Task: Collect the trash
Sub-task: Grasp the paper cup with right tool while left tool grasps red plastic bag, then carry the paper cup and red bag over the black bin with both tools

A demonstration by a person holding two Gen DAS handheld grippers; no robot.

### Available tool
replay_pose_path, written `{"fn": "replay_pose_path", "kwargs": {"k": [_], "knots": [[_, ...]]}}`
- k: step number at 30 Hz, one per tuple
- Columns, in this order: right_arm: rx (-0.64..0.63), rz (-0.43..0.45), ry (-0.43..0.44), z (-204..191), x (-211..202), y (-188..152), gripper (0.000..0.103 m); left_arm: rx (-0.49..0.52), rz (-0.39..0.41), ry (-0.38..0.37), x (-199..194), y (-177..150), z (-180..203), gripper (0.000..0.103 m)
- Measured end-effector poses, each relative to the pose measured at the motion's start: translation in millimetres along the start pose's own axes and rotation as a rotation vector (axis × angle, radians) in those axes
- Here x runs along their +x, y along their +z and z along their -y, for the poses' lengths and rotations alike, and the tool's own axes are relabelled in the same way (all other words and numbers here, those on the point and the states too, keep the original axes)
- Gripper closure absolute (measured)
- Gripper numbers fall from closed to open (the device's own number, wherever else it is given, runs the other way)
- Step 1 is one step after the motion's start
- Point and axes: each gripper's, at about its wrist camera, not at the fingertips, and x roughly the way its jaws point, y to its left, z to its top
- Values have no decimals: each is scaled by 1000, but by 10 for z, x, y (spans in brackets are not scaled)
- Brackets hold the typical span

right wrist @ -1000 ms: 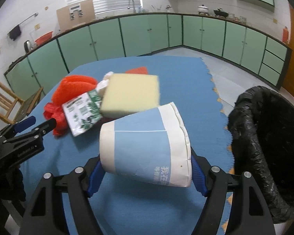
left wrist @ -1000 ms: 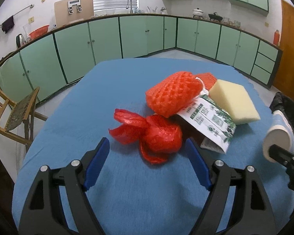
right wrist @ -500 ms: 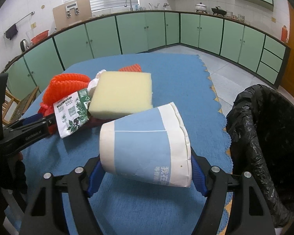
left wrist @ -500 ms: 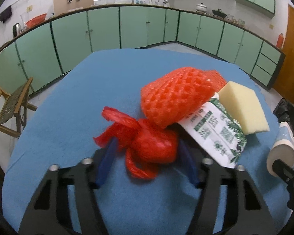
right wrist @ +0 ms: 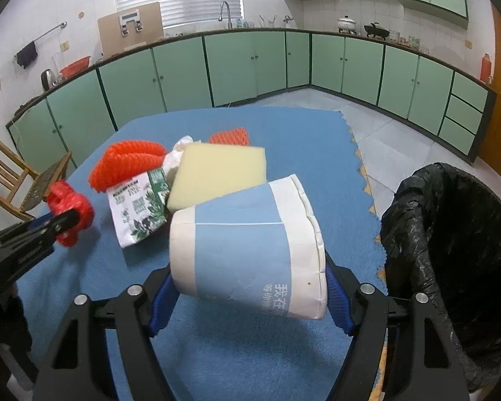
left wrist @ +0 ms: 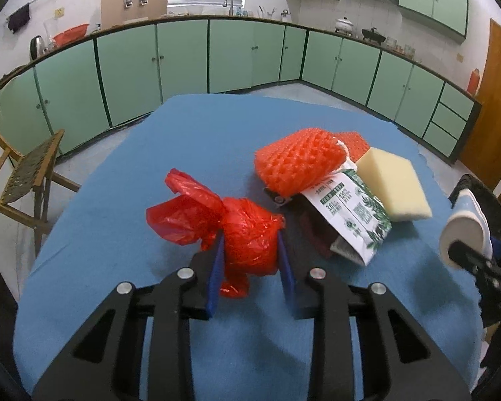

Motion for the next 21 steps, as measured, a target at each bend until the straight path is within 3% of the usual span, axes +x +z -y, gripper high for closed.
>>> {"fn": "replay_pose_path", "kwargs": {"k": [21], "knots": [[17, 113, -12, 170, -701, 272, 29, 66, 111, -89, -663, 159, 520, 75]]}}
